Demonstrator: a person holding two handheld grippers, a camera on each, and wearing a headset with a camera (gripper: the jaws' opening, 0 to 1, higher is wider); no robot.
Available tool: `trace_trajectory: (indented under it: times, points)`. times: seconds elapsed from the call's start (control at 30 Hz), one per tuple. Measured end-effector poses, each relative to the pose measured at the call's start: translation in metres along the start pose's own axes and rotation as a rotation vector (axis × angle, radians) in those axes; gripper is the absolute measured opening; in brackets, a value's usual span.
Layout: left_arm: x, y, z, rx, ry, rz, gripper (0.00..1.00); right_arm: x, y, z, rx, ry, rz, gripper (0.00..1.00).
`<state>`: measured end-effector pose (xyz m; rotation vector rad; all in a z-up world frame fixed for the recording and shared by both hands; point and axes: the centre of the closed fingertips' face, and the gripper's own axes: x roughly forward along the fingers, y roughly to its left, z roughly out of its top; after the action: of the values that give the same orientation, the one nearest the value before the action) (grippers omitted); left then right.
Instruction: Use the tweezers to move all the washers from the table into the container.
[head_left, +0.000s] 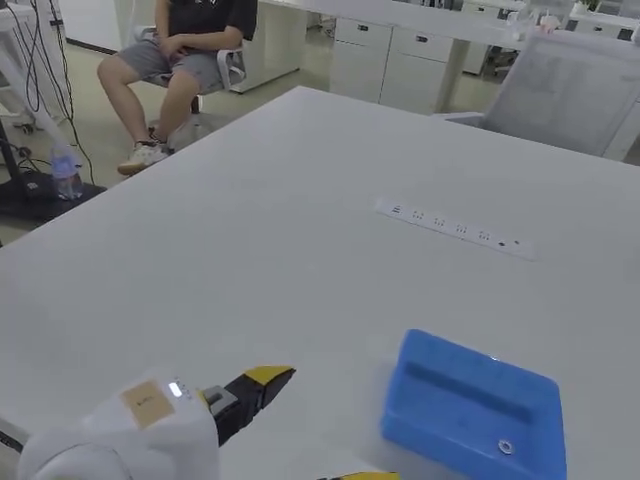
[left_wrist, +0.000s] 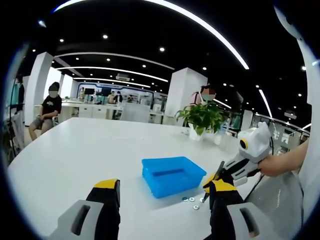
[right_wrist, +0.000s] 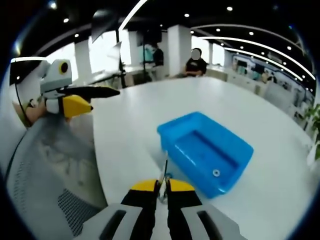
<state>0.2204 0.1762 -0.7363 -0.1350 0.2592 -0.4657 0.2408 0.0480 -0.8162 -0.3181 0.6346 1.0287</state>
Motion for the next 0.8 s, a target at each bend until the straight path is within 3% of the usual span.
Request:
trace_trajectory:
  times: [0.53,0.8]
  points:
    - [0.001,-0.002,-0.003,0.006,0.014,-0.014,0.70,-0.025,-0.021,0.052,0.034,-0.126,-0.048,0.03]
    - [0.001,-0.002,-0.004,0.008,0.019,-0.016,0.69,-0.026,-0.033,0.066,0.040,-0.156,-0.067,0.03]
